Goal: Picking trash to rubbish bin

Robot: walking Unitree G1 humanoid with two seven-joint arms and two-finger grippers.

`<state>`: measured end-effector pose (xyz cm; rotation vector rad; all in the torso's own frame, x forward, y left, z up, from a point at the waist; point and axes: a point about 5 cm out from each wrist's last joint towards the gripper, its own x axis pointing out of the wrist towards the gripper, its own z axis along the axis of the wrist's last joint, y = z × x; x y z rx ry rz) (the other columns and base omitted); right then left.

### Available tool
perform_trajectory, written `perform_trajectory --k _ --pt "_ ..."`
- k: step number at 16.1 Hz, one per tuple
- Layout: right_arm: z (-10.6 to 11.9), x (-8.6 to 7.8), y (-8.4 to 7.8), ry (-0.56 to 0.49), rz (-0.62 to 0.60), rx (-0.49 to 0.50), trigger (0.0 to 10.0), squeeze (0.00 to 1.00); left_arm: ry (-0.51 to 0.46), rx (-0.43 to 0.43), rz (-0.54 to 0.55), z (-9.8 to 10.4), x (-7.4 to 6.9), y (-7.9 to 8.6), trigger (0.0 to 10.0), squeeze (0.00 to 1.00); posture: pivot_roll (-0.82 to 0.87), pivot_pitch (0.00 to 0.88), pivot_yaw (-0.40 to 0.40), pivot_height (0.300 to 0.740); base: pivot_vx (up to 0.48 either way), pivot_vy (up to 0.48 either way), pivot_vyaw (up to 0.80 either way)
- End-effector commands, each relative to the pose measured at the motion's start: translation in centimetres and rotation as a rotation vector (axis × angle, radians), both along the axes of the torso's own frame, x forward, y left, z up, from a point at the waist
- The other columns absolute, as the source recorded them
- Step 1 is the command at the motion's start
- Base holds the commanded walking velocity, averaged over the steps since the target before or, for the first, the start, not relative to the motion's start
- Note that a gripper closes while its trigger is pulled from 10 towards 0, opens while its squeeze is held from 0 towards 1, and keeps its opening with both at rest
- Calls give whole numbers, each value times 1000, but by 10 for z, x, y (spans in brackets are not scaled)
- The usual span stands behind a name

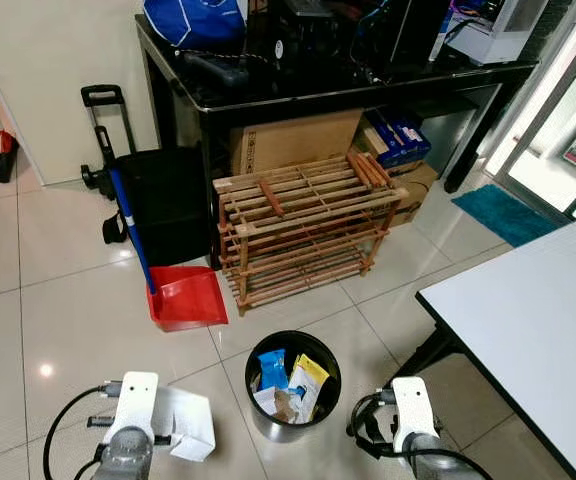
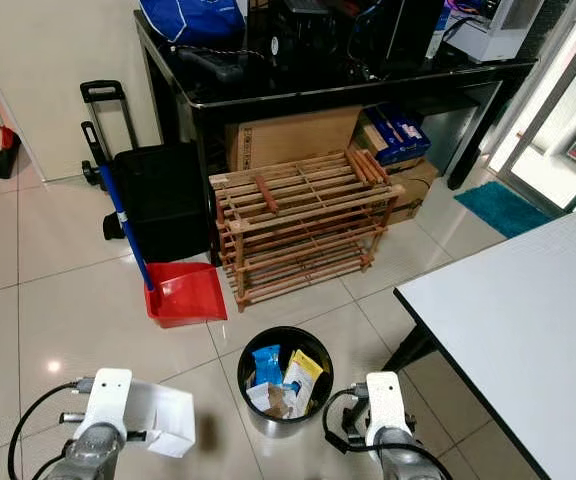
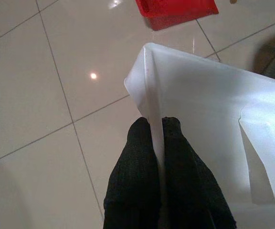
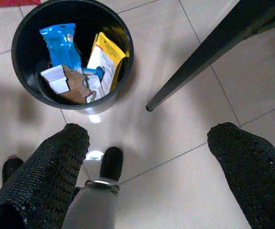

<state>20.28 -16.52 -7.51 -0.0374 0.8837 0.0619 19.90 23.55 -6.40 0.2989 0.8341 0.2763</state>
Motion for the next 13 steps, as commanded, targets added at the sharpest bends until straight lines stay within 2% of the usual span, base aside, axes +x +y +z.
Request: perform_trajectory --k 1,8,13 --pt "-2 -5 -7 25 -7 -18 10000 0 3 9 -1 -1 0 -3 10000 0 31 31 -95 740 0 0 -800" --pt "-5 -10 -8 44 8 -27 10000 0 26 11 -5 -4 -6 -4 10000 0 31 25 -99 740 0 0 -770" --pt "-5 -9 -8 36 -1 -22 10000 0 27 11 1 -4 -6 -3 10000 0 33 34 -99 740 0 0 0"
